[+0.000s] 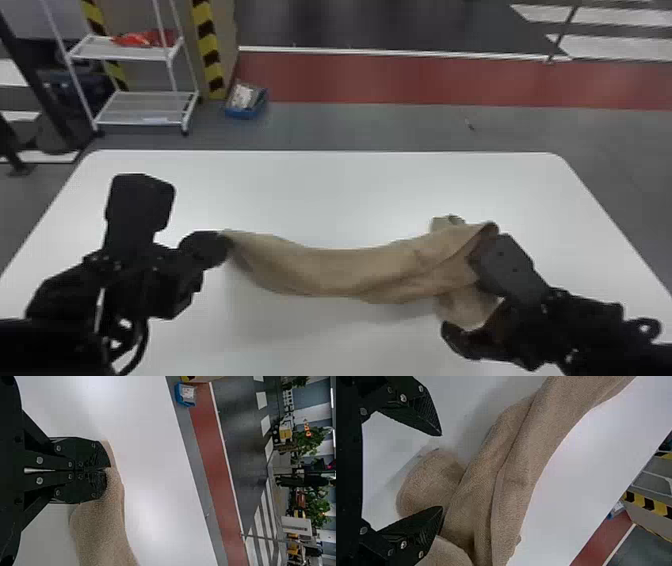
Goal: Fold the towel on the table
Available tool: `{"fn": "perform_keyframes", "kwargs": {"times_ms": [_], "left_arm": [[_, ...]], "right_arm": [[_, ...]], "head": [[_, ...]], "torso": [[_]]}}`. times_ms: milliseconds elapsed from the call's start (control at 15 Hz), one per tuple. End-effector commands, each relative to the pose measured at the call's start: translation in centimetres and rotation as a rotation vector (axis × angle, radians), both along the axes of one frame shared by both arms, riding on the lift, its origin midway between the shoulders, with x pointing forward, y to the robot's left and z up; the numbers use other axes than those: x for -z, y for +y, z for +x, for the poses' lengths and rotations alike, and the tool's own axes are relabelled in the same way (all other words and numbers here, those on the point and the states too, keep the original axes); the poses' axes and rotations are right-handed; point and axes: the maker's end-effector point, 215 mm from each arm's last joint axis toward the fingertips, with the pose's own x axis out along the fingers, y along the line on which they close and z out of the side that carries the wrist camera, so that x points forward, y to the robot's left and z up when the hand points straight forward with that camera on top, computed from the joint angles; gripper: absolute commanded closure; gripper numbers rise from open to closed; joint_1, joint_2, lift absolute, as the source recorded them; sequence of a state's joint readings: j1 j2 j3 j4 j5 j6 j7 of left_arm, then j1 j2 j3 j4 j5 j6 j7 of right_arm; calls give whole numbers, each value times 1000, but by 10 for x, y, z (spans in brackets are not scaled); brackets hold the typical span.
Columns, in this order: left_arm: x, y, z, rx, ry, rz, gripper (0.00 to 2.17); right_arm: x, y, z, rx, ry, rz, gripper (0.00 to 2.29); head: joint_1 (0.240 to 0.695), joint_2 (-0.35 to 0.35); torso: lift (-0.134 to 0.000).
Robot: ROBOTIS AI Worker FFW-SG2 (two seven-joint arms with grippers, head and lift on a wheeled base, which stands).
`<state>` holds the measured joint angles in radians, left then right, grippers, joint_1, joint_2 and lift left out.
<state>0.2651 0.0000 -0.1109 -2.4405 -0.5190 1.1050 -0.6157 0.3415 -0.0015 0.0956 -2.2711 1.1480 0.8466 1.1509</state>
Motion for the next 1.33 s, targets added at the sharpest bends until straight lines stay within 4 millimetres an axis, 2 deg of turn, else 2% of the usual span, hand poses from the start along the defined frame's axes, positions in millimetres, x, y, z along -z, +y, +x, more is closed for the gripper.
{"fn": "perform_keyframes", "kwargs": {"times_ms": [0, 67, 267, 333, 733, 933, 1000, 1133, 1200, 1267], "left_arm": [[1, 1, 1, -3, -1, -2, 1676], [0, 2, 1, -2, -4, -2, 1676], [-2, 3, 3, 1, -13, 0, 1676], [-2, 3, 3, 1, -14, 1, 1676], [-1, 5, 6, 0, -17, 0, 1676], [-1, 6, 8, 2, -23, 2, 1676], [-1, 6, 9, 2, -23, 2, 1676], [-1, 7, 10, 0, -23, 1, 1676], [0, 6, 10, 0, -21, 0, 1676], [-1, 7, 12, -1, -23, 1, 1676]], "right_arm": [[10, 3, -2, -12, 28, -22, 289], [13, 3, -2, -14, 37, -24, 390], [20, -2, 0, -8, 52, -49, 441], [23, -4, 0, -7, 59, -57, 532], [31, -2, 5, -19, 85, -72, 603], [31, 0, 7, -25, 84, -69, 1436], [31, 0, 8, -27, 83, -70, 1531], [30, -4, 9, -22, 80, -71, 1534], [30, -7, 10, -19, 78, -70, 1632], [28, -11, 11, -4, 73, -62, 1916]], "head": [[695, -56], [695, -54], [695, -51], [695, -52], [695, -53], [695, -49], [695, -47], [695, -46], [695, -47], [695, -49]], "torso": [[-125], [-125], [-125], [-125], [-125], [-125], [-125], [-125], [-125], [-125]]}}
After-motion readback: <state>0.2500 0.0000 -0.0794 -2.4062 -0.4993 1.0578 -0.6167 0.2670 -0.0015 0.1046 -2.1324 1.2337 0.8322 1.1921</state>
